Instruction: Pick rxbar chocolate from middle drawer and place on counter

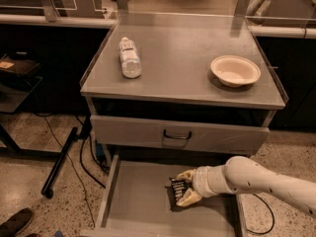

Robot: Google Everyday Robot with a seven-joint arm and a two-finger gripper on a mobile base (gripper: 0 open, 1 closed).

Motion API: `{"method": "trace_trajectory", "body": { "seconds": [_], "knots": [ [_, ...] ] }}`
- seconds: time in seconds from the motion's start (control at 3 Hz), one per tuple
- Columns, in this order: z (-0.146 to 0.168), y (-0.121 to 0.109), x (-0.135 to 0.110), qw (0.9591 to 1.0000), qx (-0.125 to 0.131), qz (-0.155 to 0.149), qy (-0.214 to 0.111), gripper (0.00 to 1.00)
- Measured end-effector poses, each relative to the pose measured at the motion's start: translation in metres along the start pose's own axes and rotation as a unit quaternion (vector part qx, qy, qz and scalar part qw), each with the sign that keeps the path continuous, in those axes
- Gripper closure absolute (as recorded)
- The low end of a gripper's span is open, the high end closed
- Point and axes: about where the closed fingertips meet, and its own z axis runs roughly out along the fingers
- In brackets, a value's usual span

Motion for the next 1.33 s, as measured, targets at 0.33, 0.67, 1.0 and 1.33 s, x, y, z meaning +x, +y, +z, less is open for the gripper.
{"method": "trace_trajectory", "body": {
  "seconds": [0.33, 0.67, 1.0, 1.33],
  "knots": [
    [-0.015, -0.005, -0.013, 0.9999, 0.014, 0.002, -0.007, 1.0],
    [-0.044, -0.009, -0.038, 0.9994, 0.033, 0.005, 0.004, 1.0],
    [-0.095, -0.022, -0.074, 0.9975, 0.062, -0.008, 0.034, 1.0],
    [-0.099, -0.024, -0.078, 0.9972, 0.066, -0.008, 0.034, 1.0]
  ]
}}
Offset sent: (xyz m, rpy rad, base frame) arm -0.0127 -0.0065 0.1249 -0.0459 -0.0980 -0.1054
